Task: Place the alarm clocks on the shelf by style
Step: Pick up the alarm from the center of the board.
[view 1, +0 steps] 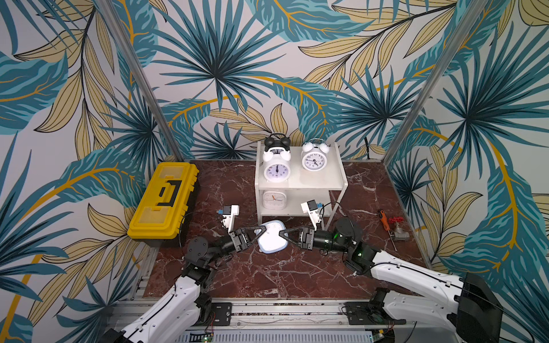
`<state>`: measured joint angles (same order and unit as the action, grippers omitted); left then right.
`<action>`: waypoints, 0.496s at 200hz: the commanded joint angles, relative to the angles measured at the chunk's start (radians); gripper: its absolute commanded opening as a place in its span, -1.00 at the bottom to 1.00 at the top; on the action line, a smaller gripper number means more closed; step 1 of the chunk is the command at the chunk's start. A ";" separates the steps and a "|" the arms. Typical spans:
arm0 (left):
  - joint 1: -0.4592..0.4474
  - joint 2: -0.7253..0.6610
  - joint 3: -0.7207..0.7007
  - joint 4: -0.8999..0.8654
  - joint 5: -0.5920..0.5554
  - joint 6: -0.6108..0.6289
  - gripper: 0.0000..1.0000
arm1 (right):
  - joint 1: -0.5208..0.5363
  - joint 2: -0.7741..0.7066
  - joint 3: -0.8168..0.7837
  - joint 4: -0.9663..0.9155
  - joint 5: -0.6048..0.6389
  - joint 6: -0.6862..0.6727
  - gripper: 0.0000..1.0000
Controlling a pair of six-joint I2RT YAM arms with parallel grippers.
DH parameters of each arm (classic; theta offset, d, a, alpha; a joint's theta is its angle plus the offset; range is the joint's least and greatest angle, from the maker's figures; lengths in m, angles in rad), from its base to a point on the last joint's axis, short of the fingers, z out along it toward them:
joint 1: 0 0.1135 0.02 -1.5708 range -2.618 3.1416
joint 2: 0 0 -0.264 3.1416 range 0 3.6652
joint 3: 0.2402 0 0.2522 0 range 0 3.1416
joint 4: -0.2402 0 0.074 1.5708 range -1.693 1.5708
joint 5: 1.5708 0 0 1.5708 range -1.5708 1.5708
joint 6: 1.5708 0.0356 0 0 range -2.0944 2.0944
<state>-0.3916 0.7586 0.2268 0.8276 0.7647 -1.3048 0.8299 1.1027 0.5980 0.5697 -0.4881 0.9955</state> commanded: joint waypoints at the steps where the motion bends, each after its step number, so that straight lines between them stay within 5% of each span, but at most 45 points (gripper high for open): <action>1: 0.003 -0.003 0.008 0.059 -0.017 -0.002 -0.04 | -0.003 0.006 -0.014 0.056 -0.003 0.009 -0.55; 36: 0.004 -0.004 -0.013 0.068 -0.053 -0.002 -0.27 | -0.003 0.016 -0.010 0.053 0.017 0.000 -0.49; 66: 0.003 -0.006 -0.043 0.105 -0.111 -0.033 -0.45 | -0.002 0.012 0.001 0.013 0.051 -0.020 0.25; 99: 0.003 -0.001 -0.069 0.125 -0.160 -0.047 -0.49 | 0.033 -0.006 -0.047 0.073 0.195 -0.023 0.45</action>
<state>-0.3916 0.7593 0.1959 0.8848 0.6670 -1.3373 0.8333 1.1145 0.5964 0.5869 -0.4171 0.9840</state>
